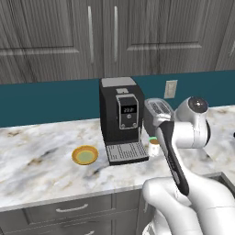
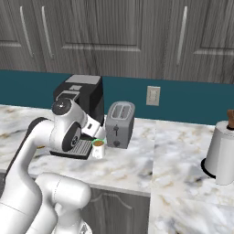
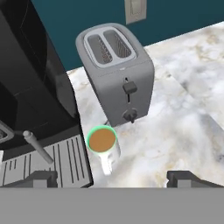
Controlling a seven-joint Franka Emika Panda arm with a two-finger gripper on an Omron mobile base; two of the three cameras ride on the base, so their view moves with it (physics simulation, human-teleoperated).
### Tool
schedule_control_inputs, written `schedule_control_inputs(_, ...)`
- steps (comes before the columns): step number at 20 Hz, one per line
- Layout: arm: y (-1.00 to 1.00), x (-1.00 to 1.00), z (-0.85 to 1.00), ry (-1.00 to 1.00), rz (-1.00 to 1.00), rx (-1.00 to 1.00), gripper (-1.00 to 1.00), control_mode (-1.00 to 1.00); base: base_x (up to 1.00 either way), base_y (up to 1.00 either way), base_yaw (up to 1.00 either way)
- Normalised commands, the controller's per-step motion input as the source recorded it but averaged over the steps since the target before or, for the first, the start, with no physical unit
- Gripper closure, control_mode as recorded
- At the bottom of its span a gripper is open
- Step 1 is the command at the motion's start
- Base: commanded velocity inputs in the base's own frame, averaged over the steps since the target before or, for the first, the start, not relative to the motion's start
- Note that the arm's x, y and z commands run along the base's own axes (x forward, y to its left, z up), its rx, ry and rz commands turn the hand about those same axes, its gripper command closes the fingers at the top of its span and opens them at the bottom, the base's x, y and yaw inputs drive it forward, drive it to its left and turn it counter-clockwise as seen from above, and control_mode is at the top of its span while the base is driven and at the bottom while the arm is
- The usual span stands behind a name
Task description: Take a sugar cube from the saucer and place it inside the coffee. Then, grab milk from the fridge and place it next to the coffee on the counter to sweeten the coffee.
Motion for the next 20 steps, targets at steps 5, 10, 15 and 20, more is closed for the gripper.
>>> schedule_control_inputs(5,0.00,-0.15,0.00,0.00,0.00,0.00,-1.00,-1.00,0.00,0.00,0.00)
schedule_control_inputs(10,0.00,-0.05,0.00,0.00,0.00,0.00,-1.00,1.00,-0.36,0.00,0.02)
schedule_control_inputs(15,0.00,0.00,0.00,0.00,0.00,0.00,-1.00,1.00,-0.38,0.14,0.19)
schedule_control_inputs(20,0.00,0.00,0.00,0.00,0.00,0.00,-1.00,1.00,-0.11,0.33,0.36)
